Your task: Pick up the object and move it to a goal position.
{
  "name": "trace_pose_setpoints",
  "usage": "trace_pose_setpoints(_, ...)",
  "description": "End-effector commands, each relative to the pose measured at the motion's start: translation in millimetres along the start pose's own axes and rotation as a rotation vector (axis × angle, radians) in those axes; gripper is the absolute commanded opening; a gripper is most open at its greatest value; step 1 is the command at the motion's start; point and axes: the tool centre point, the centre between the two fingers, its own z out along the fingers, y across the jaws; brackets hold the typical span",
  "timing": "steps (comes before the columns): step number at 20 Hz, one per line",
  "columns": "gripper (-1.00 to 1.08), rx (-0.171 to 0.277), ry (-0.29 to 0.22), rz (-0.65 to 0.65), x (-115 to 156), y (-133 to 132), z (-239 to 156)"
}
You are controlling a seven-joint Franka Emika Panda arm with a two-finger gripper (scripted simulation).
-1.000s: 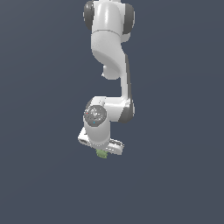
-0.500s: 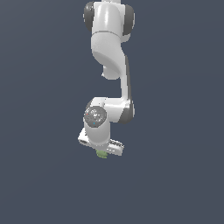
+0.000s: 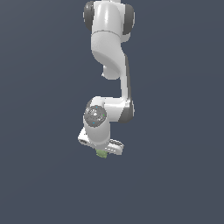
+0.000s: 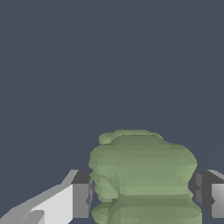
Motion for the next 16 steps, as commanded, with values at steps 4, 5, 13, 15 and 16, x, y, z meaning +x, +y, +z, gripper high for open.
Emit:
trace_pose_setpoints(4, -1.00, 0.000, 0.000, 0.000, -6, 6, -3)
trace_pose_setpoints(5, -1.00, 0.000, 0.000, 0.000, -8, 8, -3)
trace_pose_setpoints(13, -1.00, 0.000, 0.000, 0.000, -32, 30, -13)
trace_pose_setpoints(15, -1.00, 0.000, 0.000, 0.000, -41, 38, -16)
trace_pose_setpoints(16, -1.00, 0.000, 0.000, 0.000, -46, 42, -18)
